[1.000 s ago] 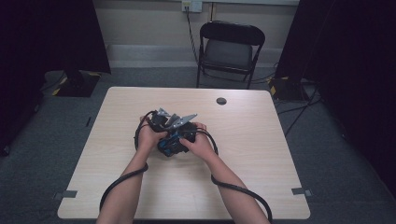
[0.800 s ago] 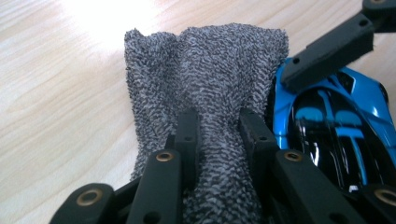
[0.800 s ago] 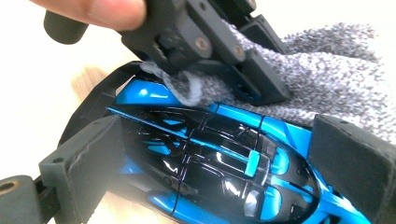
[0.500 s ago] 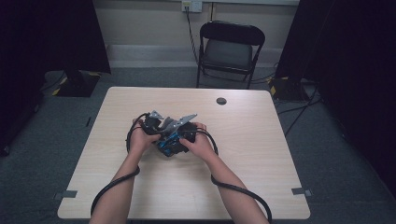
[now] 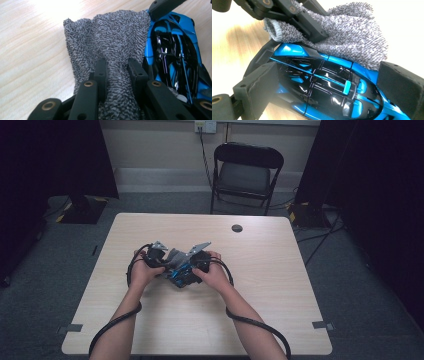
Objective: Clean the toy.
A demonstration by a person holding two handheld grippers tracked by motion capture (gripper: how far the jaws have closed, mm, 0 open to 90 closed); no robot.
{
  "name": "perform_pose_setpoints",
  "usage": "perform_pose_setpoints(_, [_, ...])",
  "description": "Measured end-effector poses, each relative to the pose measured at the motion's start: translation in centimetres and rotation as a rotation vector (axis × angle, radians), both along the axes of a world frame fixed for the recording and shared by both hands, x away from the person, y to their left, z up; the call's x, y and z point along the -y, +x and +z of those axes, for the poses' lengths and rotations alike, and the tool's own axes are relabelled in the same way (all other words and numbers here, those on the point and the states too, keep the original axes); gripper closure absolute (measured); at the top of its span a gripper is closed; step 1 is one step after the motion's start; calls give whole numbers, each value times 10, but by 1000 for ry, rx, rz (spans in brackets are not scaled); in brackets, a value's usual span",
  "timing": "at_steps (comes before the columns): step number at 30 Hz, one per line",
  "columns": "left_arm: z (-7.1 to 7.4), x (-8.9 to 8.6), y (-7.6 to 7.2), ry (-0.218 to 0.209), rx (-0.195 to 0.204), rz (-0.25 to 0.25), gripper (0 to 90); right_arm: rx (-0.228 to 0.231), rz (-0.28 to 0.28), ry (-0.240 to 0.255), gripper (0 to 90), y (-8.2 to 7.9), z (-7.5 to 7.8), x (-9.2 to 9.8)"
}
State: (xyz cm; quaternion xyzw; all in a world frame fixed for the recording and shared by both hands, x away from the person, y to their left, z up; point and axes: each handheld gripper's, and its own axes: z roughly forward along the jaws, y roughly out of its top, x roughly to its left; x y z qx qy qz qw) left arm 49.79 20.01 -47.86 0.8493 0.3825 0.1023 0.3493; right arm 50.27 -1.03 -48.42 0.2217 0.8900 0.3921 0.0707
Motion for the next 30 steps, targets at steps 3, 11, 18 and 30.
perform_pose_setpoints(3, [0, -2, -3, -9, 4, 12, 726, 0, 0, 0, 31, 0, 0, 0])
perform_pose_setpoints(11, [-1, -10, -8, -35, -4, 40, 726, 2, -1, 6, 31, 0, -1, 1])
perform_pose_setpoints(18, [0, -26, -17, -29, -19, 63, 726, 6, -2, 5, 30, 1, -1, 2])
perform_pose_setpoints(30, [13, -42, -25, -54, 15, 98, 724, 8, -3, 7, 30, 0, -1, 2])
